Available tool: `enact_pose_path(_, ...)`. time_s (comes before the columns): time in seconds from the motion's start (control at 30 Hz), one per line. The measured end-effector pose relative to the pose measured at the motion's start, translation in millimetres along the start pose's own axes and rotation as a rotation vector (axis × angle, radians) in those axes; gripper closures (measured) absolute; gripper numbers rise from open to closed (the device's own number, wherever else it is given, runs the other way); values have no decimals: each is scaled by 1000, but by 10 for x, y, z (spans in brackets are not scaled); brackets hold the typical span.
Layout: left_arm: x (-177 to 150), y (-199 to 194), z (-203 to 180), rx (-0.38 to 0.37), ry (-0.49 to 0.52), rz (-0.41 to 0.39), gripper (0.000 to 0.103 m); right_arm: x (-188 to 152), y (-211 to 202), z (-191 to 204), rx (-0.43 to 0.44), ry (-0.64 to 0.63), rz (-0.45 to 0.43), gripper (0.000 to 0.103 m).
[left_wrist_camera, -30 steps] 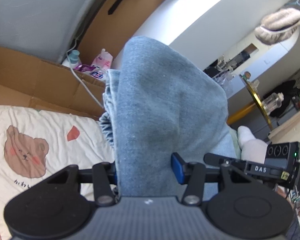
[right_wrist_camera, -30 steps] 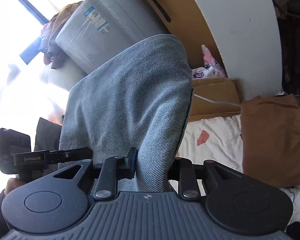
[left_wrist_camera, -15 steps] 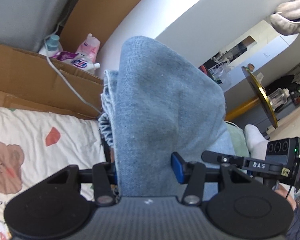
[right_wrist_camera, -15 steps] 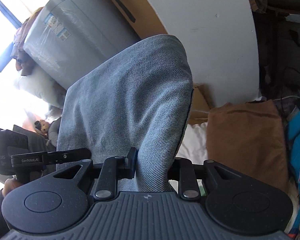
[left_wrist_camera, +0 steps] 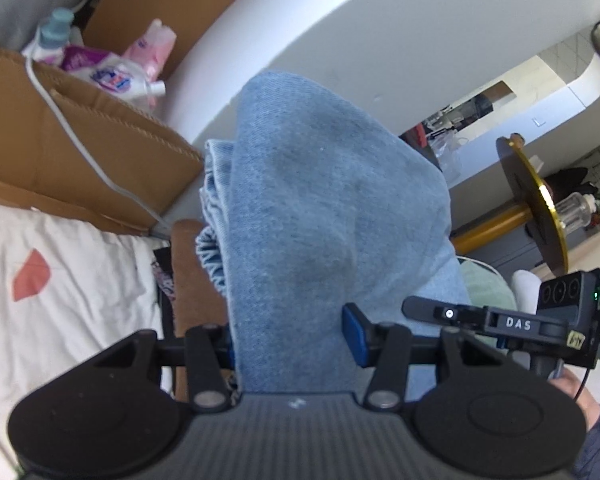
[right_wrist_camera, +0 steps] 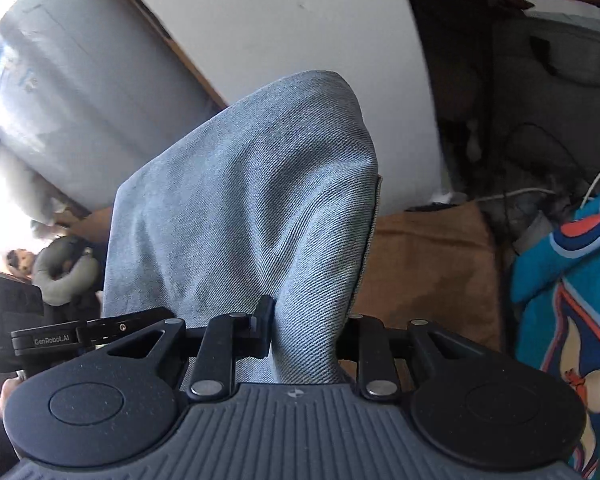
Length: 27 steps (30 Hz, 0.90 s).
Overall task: Fold clothes
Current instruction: 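Carry the held jeans stack with both tools toward the blue cloth pile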
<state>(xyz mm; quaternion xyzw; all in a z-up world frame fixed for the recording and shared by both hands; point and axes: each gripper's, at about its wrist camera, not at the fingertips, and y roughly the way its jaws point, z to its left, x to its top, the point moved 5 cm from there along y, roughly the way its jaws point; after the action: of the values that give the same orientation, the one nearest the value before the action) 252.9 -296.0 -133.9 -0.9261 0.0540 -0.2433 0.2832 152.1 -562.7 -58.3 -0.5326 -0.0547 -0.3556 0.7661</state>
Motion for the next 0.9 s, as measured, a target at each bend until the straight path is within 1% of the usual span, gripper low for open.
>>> enact_pose_path(0.27,-44,592,119,-2,-20,46,52,41,325,-467,-49,21,16,78)
enact_pose_path(0.33,-39,709,128,8,-20,48,52,62,403,-573,-69,34,21,78)
enact_pose_path(0.6,10,1240,237,26,-41,92,52,87,721,-955,-138,43,72,78)
enact_pose_path(0.77,-57,1538,417,4,-92,110,53,15,1000,-1138,-131,38,81,78)
enact_pose_path(0.9,-110,1717,651,4,-114,118,54,-101,1282,-1251,-120,31,85,77)
